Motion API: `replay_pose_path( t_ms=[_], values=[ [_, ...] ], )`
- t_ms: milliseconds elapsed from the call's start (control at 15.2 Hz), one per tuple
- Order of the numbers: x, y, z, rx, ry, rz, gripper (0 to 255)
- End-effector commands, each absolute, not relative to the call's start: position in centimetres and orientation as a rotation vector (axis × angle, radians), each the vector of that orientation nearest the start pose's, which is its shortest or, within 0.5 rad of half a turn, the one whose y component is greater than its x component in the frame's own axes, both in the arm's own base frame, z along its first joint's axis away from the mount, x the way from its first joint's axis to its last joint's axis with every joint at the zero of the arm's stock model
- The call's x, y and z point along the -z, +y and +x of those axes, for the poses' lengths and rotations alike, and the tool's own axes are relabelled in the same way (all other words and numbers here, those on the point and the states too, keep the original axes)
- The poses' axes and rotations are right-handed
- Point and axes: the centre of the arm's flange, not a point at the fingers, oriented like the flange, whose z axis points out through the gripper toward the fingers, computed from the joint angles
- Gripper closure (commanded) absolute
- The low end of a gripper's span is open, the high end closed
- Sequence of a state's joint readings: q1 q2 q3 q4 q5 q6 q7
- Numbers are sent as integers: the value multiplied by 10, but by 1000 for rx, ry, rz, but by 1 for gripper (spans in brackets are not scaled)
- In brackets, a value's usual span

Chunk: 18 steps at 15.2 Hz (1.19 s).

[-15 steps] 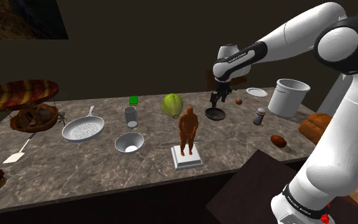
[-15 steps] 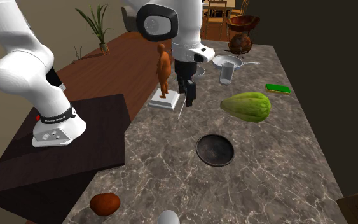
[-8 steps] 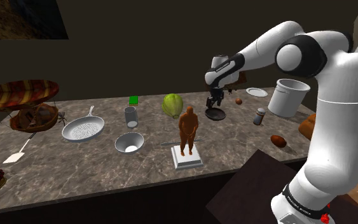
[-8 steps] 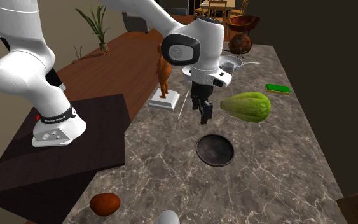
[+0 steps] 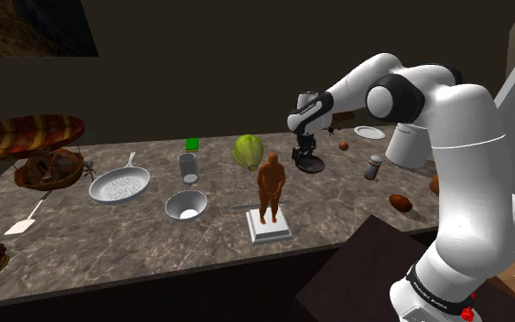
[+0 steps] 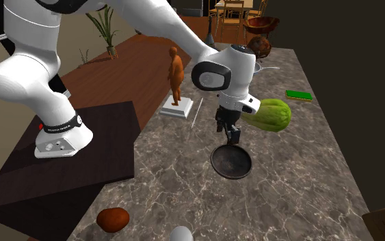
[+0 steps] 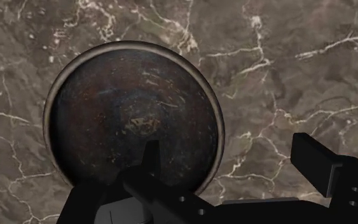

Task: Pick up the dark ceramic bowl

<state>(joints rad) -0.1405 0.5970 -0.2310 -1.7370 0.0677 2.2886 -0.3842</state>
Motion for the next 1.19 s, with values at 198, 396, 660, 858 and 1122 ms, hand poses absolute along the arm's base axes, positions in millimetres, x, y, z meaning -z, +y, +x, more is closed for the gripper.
replay_pose_path(
  t_ms=[198,396,660,858,1122],
  values=[
    [-209,-227,625,-89,-7,-3204,0],
    [-209,-226,625,-89,-7,-3204,255],
    [-208,-227,625,-89,-7,-3204,255],
    [-208,-227,625,-89,-7,-3204,255],
    [-220,-227,625,-89,-7,-3204,255]
  ],
)
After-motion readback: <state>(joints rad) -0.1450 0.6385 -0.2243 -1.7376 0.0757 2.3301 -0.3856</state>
